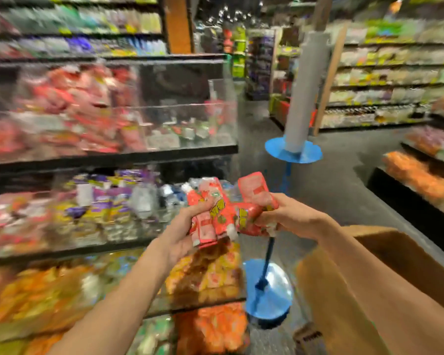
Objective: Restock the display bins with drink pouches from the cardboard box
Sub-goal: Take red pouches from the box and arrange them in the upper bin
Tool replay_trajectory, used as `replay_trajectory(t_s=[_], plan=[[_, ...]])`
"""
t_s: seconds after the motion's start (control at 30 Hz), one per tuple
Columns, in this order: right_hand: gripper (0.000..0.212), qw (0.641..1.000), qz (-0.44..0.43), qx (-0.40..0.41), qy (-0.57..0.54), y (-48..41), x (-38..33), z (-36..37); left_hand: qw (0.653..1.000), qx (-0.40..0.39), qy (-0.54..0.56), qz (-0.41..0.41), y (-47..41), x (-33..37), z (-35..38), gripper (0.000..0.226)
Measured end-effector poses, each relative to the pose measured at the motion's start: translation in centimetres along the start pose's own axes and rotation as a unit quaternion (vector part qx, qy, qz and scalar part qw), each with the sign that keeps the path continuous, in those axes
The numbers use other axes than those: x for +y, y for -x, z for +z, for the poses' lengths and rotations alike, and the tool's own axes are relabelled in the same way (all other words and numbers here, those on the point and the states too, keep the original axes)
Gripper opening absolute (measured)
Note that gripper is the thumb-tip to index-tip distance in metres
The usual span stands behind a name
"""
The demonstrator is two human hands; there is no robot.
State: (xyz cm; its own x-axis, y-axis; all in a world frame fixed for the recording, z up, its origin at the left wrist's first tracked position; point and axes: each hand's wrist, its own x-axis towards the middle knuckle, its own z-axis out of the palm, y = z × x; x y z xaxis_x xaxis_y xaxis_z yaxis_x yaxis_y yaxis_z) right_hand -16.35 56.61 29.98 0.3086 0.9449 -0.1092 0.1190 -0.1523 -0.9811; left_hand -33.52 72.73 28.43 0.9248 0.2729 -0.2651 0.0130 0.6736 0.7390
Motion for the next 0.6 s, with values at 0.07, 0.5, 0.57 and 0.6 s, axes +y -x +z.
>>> replay_trajectory(t_s=[0.07,0.5,0.57,0.6], plan=[[0.037,0.999,-0.006,-0.029,0.031,-3.1,-1.1,4.9,0.998,0.041,0.033,0.036,3.6,2.3,-3.9,0.033],[0.043,0.978,0.035,-0.067,-0.196,-13.5,-5.9,24.0,0.976,0.101,0.109,0.162,15.8,11.8,-18.2,0.039],[0.037,0.982,0.011,-0.049,-0.180,-14.0,-6.2,24.0,0.970,0.126,0.125,0.168,16.3,12.5,-18.7,0.017],[0.035,0.991,-0.012,-0.028,-0.131,-14.3,-6.1,23.8,0.967,0.131,0.129,0.175,16.5,12.9,-18.9,0.019]])
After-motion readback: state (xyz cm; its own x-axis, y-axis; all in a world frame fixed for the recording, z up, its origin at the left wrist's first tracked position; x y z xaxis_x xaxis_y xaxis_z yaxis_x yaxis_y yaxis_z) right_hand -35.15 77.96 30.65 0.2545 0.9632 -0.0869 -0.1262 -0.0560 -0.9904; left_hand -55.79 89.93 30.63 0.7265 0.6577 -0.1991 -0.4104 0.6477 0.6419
